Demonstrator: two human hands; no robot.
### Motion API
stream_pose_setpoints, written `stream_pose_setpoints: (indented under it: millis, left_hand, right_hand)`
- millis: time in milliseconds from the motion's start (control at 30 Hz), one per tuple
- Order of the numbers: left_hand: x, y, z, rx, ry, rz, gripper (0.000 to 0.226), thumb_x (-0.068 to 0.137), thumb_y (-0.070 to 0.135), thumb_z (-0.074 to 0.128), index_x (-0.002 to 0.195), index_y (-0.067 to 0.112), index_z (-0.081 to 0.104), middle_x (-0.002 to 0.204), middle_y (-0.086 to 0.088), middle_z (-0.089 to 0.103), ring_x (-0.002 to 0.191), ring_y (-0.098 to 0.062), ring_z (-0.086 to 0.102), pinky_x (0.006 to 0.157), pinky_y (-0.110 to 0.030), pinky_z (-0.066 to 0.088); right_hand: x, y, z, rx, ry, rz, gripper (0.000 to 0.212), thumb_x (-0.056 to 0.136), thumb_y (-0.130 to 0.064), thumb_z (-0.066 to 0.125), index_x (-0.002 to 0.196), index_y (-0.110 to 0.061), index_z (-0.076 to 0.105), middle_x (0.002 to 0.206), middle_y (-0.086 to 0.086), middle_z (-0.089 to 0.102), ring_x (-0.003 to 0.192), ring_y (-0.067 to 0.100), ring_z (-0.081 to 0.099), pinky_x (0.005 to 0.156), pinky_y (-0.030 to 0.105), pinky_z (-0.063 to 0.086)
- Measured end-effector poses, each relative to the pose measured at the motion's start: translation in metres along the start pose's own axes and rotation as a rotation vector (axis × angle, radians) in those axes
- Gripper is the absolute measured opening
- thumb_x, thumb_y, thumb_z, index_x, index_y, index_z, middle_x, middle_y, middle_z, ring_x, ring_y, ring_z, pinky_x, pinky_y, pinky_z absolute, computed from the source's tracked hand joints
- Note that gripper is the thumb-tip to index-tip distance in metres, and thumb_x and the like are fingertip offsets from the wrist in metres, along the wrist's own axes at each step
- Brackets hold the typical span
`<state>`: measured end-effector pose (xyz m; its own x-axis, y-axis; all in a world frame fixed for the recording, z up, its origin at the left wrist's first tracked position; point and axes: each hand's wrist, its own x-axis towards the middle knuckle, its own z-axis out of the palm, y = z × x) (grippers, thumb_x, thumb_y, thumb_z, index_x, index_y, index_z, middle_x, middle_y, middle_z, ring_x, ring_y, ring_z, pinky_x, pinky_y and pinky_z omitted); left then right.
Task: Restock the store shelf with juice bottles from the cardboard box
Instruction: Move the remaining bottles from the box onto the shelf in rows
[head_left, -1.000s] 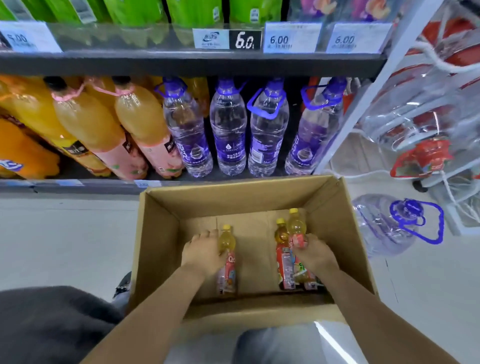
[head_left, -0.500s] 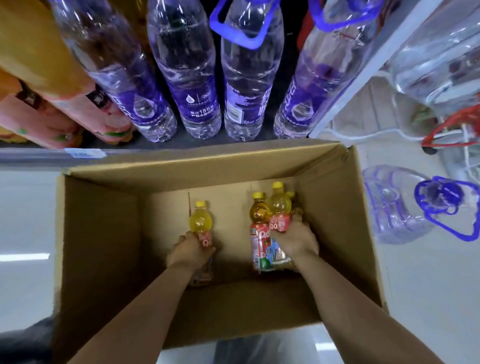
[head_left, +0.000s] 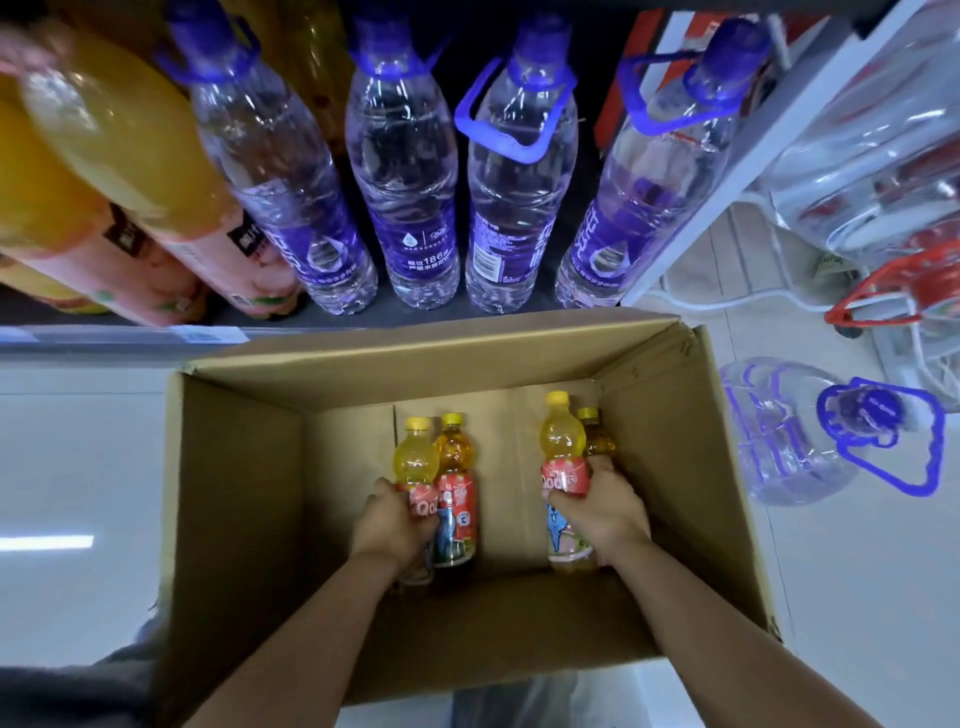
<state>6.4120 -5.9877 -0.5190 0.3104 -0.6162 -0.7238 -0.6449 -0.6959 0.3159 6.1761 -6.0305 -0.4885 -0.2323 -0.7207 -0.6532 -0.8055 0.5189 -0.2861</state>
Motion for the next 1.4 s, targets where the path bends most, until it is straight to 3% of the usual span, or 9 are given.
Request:
stream_pose_setpoints:
  millis: [333, 467, 600, 733, 833, 967, 1100, 1300, 1400]
  left_hand:
    - [-0.082, 0.018, -0.076, -0.058, 0.235, 0.291, 0.054, 0.073, 0.037, 0.075, 0.11, 0.015, 0.041, 0.113, -0.009, 0.058, 0.102, -0.033, 0.061, 0.082, -0.038, 0.049]
    - [-0.129, 0.038, -0.119, -0.163, 0.366, 0.456, 0.058, 0.071, 0.036, 0.077, 0.115, 0.017, 0.045, 0.115, -0.004, 0.061, 0.106, -0.028, 0.061, 0.081, -0.034, 0.046]
    - [-0.183, 0.059, -0.165, -0.233, 0.478, 0.631, 0.052, 0.07, 0.033, 0.079, 0.109, 0.022, 0.046, 0.103, 0.003, 0.066, 0.096, -0.022, 0.064, 0.075, -0.032, 0.047]
    - [-0.245, 0.077, -0.214, -0.244, 0.61, 0.789, 0.063, 0.071, 0.035, 0.08, 0.121, 0.019, 0.044, 0.104, 0.006, 0.064, 0.094, -0.016, 0.063, 0.071, -0.028, 0.044]
    - [-0.29, 0.087, -0.249, -0.272, 0.685, 0.856, 0.067, 0.068, 0.042, 0.08, 0.122, 0.023, 0.044, 0.105, 0.009, 0.064, 0.094, -0.013, 0.064, 0.076, -0.033, 0.052]
    - [-0.348, 0.098, -0.29, -0.35, 0.757, 0.955, 0.065, 0.072, 0.04, 0.079, 0.125, 0.025, 0.043, 0.098, 0.016, 0.058, 0.088, -0.008, 0.06, 0.077, -0.033, 0.052]
    - [-0.389, 0.104, -0.32, -0.437, 0.827, 1.034, 0.06, 0.07, 0.038, 0.081, 0.119, 0.032, 0.045, 0.089, 0.026, 0.055, 0.084, -0.006, 0.062, 0.078, -0.034, 0.053]
    - [-0.416, 0.111, -0.364, -0.501, 0.863, 1.106, 0.06, 0.067, 0.042, 0.081, 0.116, 0.035, 0.048, 0.099, 0.018, 0.064, 0.089, -0.006, 0.065, 0.081, -0.042, 0.057]
    - [-0.426, 0.115, -0.387, -0.51, 0.877, 1.118, 0.062, 0.068, 0.039, 0.082, 0.119, 0.034, 0.048, 0.096, 0.022, 0.061, 0.087, 0.0, 0.063, 0.082, -0.037, 0.057]
  right_hand:
    - [-0.084, -0.033, -0.042, 0.179, 0.155, -0.243, 0.054, 0.063, -0.048, 0.073, 0.105, -0.027, 0.047, 0.105, 0.0, 0.062, 0.097, 0.025, 0.063, 0.08, 0.037, 0.05]
    - [-0.13, -0.052, -0.073, 0.322, 0.283, -0.381, 0.051, 0.057, -0.053, 0.071, 0.098, -0.036, 0.046, 0.099, -0.007, 0.067, 0.093, 0.02, 0.065, 0.08, 0.037, 0.051]
    - [-0.178, -0.075, -0.116, 0.495, 0.413, -0.516, 0.053, 0.053, -0.054, 0.073, 0.096, -0.037, 0.047, 0.093, -0.01, 0.068, 0.088, 0.016, 0.067, 0.08, 0.038, 0.053]
    - [-0.235, -0.096, -0.166, 0.58, 0.522, -0.695, 0.053, 0.063, -0.04, 0.078, 0.107, -0.034, 0.049, 0.091, -0.016, 0.061, 0.091, 0.012, 0.065, 0.081, 0.036, 0.053]
    - [-0.28, -0.109, -0.203, 0.633, 0.566, -0.821, 0.05, 0.066, -0.034, 0.078, 0.106, -0.037, 0.049, 0.087, -0.021, 0.06, 0.089, 0.008, 0.065, 0.081, 0.035, 0.053]
    - [-0.329, -0.128, -0.248, 0.711, 0.618, -0.96, 0.053, 0.058, -0.048, 0.074, 0.101, -0.05, 0.044, 0.091, -0.019, 0.063, 0.085, 0.005, 0.066, 0.08, 0.042, 0.056]
    - [-0.371, -0.141, -0.284, 0.701, 0.684, -1.041, 0.056, 0.067, -0.039, 0.079, 0.113, -0.041, 0.046, 0.091, -0.021, 0.061, 0.083, -0.001, 0.062, 0.081, 0.039, 0.055]
    - [-0.403, -0.166, -0.32, 0.716, 0.67, -1.14, 0.052, 0.066, -0.039, 0.081, 0.108, -0.042, 0.05, 0.097, -0.013, 0.066, 0.083, 0.004, 0.067, 0.076, 0.037, 0.057]
    - [-0.416, -0.18, -0.333, 0.716, 0.68, -1.179, 0.051, 0.069, -0.032, 0.081, 0.11, -0.035, 0.051, 0.099, -0.01, 0.065, 0.081, 0.0, 0.064, 0.07, 0.026, 0.054]
